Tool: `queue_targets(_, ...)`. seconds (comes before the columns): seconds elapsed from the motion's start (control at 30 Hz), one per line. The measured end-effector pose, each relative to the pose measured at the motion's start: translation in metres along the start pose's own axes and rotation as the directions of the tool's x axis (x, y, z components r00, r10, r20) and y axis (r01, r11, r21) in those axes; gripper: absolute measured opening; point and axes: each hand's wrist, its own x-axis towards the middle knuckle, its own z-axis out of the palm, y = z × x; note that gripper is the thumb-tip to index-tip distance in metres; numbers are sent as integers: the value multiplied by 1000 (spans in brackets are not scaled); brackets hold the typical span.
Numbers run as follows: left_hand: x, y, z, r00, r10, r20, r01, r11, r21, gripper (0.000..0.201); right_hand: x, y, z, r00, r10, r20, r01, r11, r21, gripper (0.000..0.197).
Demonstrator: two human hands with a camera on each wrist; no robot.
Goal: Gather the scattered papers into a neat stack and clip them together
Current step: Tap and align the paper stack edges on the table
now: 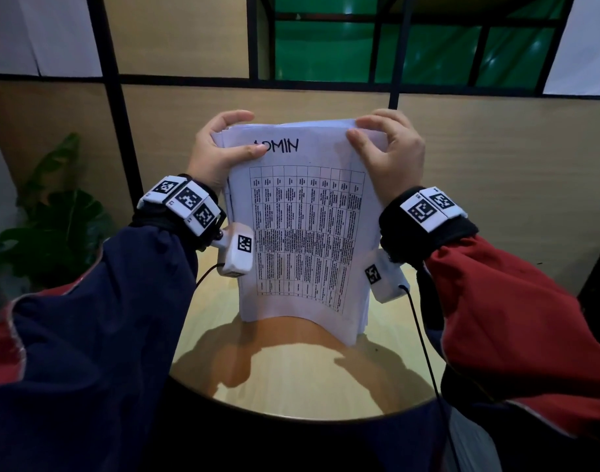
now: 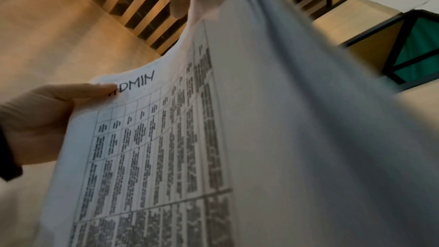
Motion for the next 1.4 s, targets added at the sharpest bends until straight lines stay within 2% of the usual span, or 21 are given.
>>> queue_targets(0.1, -1, -1, -1, 1000, -6, -11, 6, 1000, -9, 48, -1, -1, 2, 991, 87, -102, -75, 991, 114, 30)
queue_targets(0.23, -2, -1, -1, 1000, -6, -22, 6, 1000, -9, 49, 0, -2, 1, 964, 216, -157, -187, 966, 180, 20)
queue_targets(0.3, -1, -1, -1, 1000, -9, -19, 8, 1000, -13, 51, -1, -2, 0, 974, 184, -129, -159, 971, 178, 11)
queue_targets(0.43, 0, -2, -1, 1000, -15, -11, 15, 1000, -14, 53, -2, 2, 1, 991, 115, -70, -103, 983, 152, 17)
queue_targets(0.53, 0, -2, -3, 1000, -11, -10, 11, 1000, -15, 51, 1, 5, 3, 982, 173, -81, -161, 978, 135, 17)
queue_targets(0.63, 0, -2, -1, 1000, -8, -21, 7, 999, -35, 51, 3, 1, 4, 976, 209, -68, -200, 973, 115, 28)
queue_targets(0.67, 1, -4, -2, 999, -10, -35, 8, 999, -49, 54, 3, 1, 3, 973, 222, -63, -214, 970, 119, 26)
queue_targets(0.73, 0, -12, -4, 998, -61, -25, 58, 995, -77, 74, 0, 3, 2, 964, 264, -39, -256, 955, 149, 11)
queue_targets(0.77, -4, -19, -4, 993, -117, 16, 118, 990, -83, 88, -4, 7, 1, 956, 294, -5, -287, 939, 191, 10)
queue_targets(0.83, -19, -35, -3, 954, -284, 90, 289, 957, -40, 108, -22, 18, 1, 917, 388, 94, -396, 852, 343, 36)
queue_targets(0.87, -26, -44, -2, 934, -345, 97, 348, 937, -19, 108, -36, 24, 3, 889, 434, 148, -454, 785, 421, 46)
queue_targets(0.9, -30, -52, -1, 924, -374, 84, 376, 926, -11, 104, -49, 29, 5, 861, 465, 204, -504, 731, 459, 50)
queue_targets(0.97, -32, -57, 2, 927, -374, 24, 374, 927, 28, 98, -66, 31, 10, 819, 501, 277, -573, 697, 431, 50)
queue_targets(1.0, -30, -52, 4, 932, -362, 6, 361, 931, 59, 93, -66, 29, 10, 813, 512, 277, -581, 696, 422, 47)
queue_targets(1.1, -23, -31, 8, 956, -289, 52, 285, 956, 66, 56, -44, 23, 8, 819, 528, 226, -571, 706, 420, 29)
queue_targets(1.17, -23, -24, 7, 963, -260, 68, 255, 964, 75, 58, -34, 23, 7, 829, 513, 224, -558, 732, 390, 26)
queue_targets(1.27, -32, -35, 3, 957, -286, 43, 281, 955, 95, 64, -42, 24, 11, 815, 484, 319, -576, 737, 353, 33)
queue_targets(1.4, -40, -48, 8, 940, -332, -77, 339, 935, 102, 36, -57, 28, 17, 775, 520, 360, -625, 715, 312, 20)
